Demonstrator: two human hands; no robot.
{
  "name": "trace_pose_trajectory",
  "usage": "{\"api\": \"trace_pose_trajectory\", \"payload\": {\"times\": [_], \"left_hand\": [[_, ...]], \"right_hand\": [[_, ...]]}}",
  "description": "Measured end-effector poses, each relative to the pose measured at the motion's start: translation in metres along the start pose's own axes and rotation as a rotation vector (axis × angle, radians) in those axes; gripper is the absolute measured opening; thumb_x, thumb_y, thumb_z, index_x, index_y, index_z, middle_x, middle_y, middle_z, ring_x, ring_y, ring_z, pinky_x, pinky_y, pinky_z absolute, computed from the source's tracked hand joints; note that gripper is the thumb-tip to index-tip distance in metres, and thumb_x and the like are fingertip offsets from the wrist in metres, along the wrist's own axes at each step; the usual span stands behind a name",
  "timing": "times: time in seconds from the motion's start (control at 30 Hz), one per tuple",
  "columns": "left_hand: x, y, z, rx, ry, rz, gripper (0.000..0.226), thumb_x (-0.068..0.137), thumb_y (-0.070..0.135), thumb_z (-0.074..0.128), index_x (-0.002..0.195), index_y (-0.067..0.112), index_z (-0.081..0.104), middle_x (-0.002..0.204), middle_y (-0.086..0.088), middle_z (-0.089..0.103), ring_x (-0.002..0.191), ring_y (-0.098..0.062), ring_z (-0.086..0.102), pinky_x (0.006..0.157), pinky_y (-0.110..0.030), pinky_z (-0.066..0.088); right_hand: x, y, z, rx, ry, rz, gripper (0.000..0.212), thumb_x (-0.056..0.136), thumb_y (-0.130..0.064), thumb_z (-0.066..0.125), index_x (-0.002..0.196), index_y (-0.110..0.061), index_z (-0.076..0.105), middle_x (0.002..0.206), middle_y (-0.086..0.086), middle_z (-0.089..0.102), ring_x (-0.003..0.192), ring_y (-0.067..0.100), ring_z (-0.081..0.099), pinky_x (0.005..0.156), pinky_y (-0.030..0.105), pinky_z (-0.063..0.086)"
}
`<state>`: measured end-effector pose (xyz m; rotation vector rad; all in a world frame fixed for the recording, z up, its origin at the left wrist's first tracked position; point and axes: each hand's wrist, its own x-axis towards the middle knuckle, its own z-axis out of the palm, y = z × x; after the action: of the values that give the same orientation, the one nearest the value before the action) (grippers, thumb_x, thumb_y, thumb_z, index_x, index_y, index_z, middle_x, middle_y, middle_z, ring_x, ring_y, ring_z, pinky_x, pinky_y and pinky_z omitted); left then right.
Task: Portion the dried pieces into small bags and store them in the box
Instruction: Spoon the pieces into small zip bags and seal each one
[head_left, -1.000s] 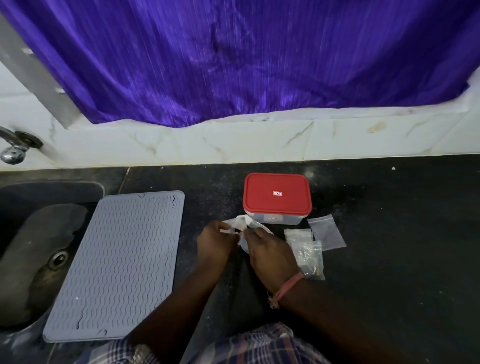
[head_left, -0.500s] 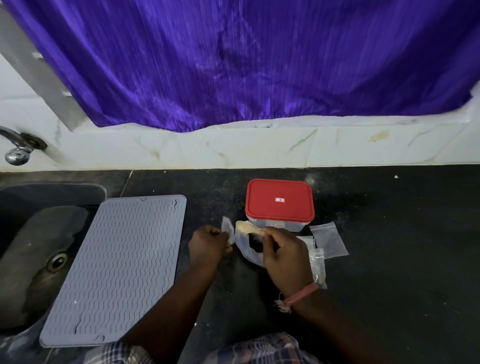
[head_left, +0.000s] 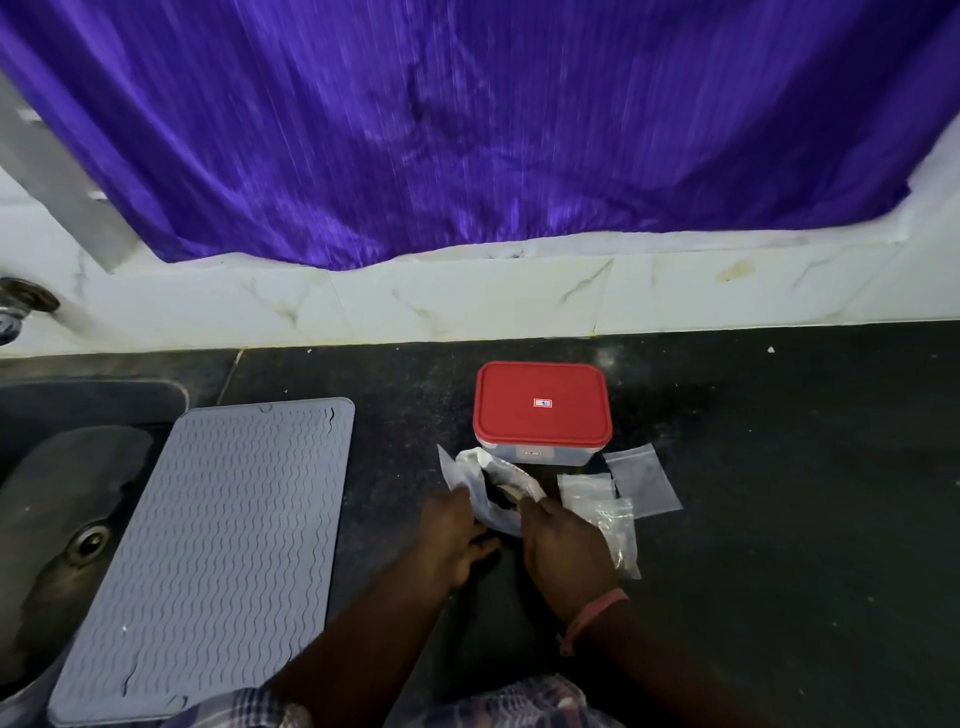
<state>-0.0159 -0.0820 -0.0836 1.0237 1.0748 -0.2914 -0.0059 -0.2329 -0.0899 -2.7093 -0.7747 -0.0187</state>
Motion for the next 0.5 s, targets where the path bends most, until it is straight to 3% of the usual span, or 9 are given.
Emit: {"api": "trace_pose_trajectory", "payload": {"times": [0.1,0.13,0.23,0.3,0.37,0.5], "left_hand": [[-0.001,-0.001,0.004,-0.105,0.002,0.091,0.034,0.105,0.025,0.057,0.121,-0.003,0.065,0.115,-0.029,0.070,0.101,-0.039,0.072,0.070,-0.039,0.063],[-0.003,-0.002,0.005,-0.110,-0.004,0.118,0.034,0.105,0.028,0.057,0.121,-0.001,0.065,0.114,-0.027,0.072,0.098,-0.037,0.073,0.065,-0.035,0.062],[-0.007,-0.003,0.003,-0.104,-0.064,0.172,0.034,0.107,0.025,0.050,0.129,0.002,0.062,0.119,-0.026,0.071,0.102,-0.035,0.073,0.074,-0.037,0.062],[-0.007,-0.003,-0.001,-0.060,-0.060,0.188,0.033,0.107,0.020,0.048,0.131,0.001,0.060,0.119,-0.025,0.072,0.096,-0.032,0.074,0.067,-0.034,0.062],[-0.004,-0.004,-0.002,-0.007,-0.033,0.192,0.032,0.106,0.020,0.050,0.132,0.003,0.059,0.118,-0.023,0.072,0.099,-0.034,0.073,0.070,-0.036,0.063],[-0.001,-0.006,0.001,0.044,0.049,0.201,0.026,0.103,0.016,0.051,0.123,0.004,0.062,0.111,-0.023,0.073,0.102,-0.040,0.073,0.091,-0.058,0.060]], "right_hand": [[0.005,-0.008,-0.002,0.056,-0.013,0.085,0.015,0.066,-0.013,0.079,0.073,-0.019,0.067,0.067,-0.001,0.067,0.056,0.016,0.065,0.047,0.023,0.040],[0.007,-0.010,-0.003,0.137,0.000,0.159,0.008,0.074,-0.014,0.071,0.071,-0.019,0.066,0.068,0.001,0.068,0.060,0.018,0.065,0.052,0.023,0.038],[0.021,-0.009,-0.005,0.422,-0.033,0.460,0.015,0.083,-0.017,0.062,0.074,-0.018,0.074,0.074,0.001,0.072,0.069,0.016,0.064,0.063,0.023,0.042],[0.029,-0.002,-0.006,0.574,-0.093,0.593,0.016,0.083,-0.015,0.063,0.079,-0.016,0.078,0.078,0.002,0.074,0.073,0.017,0.066,0.066,0.022,0.044],[0.029,0.000,-0.006,0.561,-0.100,0.604,0.017,0.084,-0.015,0.062,0.080,-0.016,0.078,0.080,0.003,0.075,0.077,0.019,0.068,0.067,0.022,0.044],[0.012,-0.012,0.004,0.390,-0.035,0.434,0.016,0.087,-0.016,0.058,0.075,-0.018,0.068,0.076,0.001,0.071,0.073,0.018,0.066,0.064,0.026,0.045]]}}
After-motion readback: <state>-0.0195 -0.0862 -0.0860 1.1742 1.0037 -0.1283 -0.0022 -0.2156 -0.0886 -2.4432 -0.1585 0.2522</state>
